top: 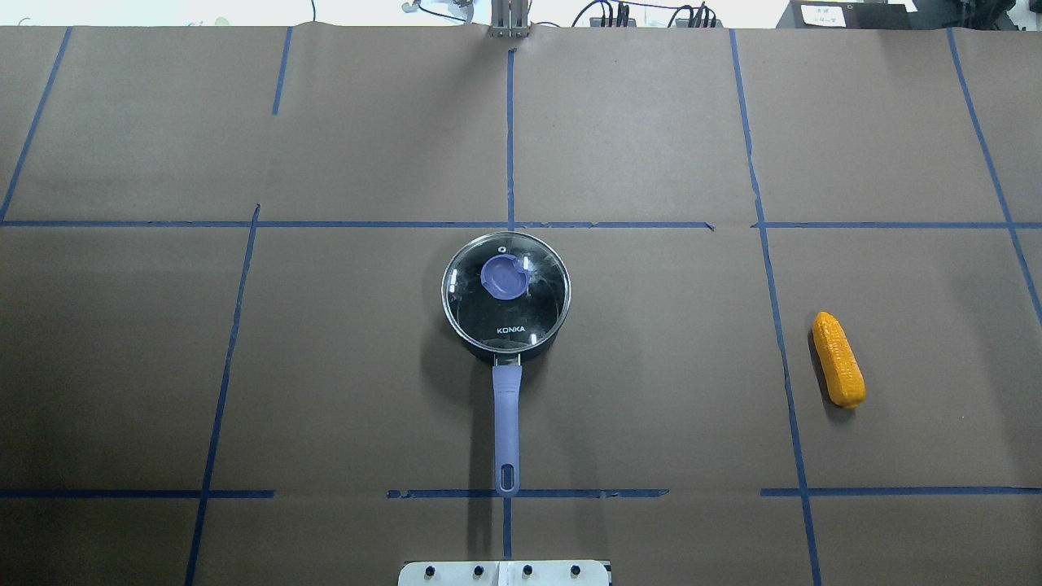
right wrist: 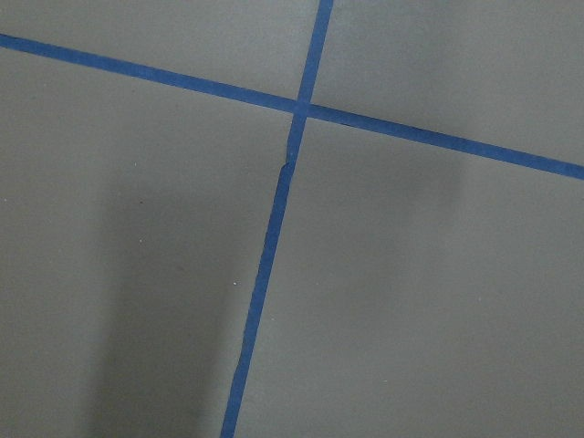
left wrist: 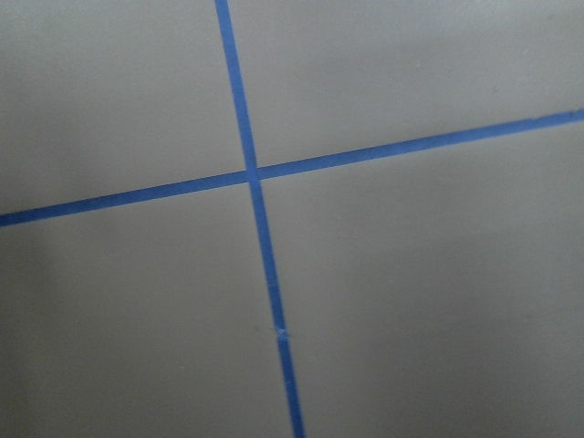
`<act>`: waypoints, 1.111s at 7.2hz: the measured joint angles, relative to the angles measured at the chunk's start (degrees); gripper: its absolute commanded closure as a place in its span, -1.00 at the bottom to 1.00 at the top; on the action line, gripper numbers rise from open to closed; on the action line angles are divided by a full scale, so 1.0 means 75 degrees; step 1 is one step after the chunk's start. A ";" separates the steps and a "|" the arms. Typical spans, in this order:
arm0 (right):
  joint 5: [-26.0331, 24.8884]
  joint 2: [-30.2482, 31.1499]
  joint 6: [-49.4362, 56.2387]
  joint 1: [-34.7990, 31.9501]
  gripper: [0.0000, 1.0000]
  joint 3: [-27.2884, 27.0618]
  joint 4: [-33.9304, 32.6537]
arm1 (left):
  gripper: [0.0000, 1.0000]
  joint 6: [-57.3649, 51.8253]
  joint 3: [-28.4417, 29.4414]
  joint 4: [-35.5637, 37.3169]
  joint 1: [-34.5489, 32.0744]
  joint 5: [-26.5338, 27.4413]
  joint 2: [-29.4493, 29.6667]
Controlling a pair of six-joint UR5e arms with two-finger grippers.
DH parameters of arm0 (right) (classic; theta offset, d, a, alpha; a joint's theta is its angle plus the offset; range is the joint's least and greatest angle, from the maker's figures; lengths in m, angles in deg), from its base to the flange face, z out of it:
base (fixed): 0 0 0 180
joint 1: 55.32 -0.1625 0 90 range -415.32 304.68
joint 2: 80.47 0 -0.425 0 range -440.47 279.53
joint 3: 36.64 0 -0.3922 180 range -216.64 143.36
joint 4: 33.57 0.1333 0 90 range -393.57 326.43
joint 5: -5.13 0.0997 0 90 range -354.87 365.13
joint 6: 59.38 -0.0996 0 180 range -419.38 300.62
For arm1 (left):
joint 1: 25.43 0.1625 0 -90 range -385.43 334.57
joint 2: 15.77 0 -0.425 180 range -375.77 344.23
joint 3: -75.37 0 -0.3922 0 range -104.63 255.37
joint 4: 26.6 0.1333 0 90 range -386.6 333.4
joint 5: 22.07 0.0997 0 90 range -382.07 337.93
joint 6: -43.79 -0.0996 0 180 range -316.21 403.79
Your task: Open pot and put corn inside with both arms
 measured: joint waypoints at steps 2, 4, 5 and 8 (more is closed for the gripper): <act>-0.0011 -0.0010 0.0019 0.0008 -1.00 -0.0101 -0.0172 | -1.00 0.0090 -0.0111 0.0006 -0.0155 -0.0045 0.0013; 0.0013 0.0009 0.0021 0.0025 -1.00 -0.0118 -0.0177 | -1.00 0.0138 -0.0283 0.0001 -0.0142 0.0010 -0.0050; 0.0048 0.0025 0.0021 0.0029 -1.00 -0.0121 -0.0157 | -1.00 0.0163 -0.0290 -0.0006 -0.0122 0.0004 -0.0075; 0.0152 0.0043 0.0024 0.0033 -1.00 -0.0132 -0.0145 | -1.00 0.0099 -0.0237 -0.0152 -0.0076 -0.0085 -0.0178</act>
